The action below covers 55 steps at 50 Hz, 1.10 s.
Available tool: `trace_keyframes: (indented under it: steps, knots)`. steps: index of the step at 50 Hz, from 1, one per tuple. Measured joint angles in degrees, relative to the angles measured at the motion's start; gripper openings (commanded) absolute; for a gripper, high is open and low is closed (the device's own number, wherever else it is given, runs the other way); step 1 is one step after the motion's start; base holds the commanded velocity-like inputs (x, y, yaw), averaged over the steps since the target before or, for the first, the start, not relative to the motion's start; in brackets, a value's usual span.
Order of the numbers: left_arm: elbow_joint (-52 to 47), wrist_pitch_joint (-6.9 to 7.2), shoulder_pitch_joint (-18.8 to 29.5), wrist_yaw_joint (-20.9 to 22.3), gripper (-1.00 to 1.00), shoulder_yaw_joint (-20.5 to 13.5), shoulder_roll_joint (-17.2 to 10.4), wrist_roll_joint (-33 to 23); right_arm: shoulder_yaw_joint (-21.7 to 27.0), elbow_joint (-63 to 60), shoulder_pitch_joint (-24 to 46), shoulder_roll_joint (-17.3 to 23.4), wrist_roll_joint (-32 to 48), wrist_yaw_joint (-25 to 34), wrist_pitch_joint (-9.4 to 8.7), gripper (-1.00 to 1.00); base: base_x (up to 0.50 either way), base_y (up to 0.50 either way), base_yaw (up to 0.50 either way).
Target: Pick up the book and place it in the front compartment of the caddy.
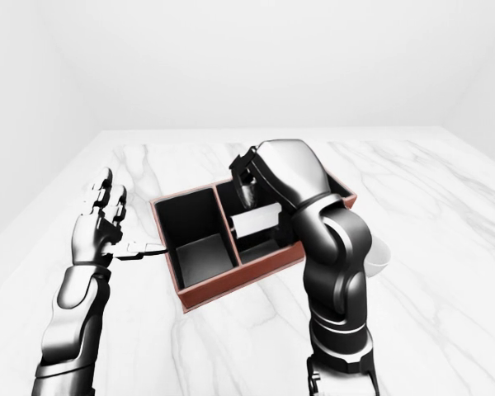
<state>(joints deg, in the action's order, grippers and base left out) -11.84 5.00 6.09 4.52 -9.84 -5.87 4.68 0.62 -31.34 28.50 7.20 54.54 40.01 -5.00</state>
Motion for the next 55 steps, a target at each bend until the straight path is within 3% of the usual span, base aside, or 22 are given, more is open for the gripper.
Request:
trace_keyframes:
  steps: [55]
  knots:
    - [0.1,0.00,0.1,-0.1,1.00,0.0,-0.1,-0.2,-0.6,23.8,11.3,1.3,-3.1,-6.5,0.00,-1.00,0.00,0.00,0.00]
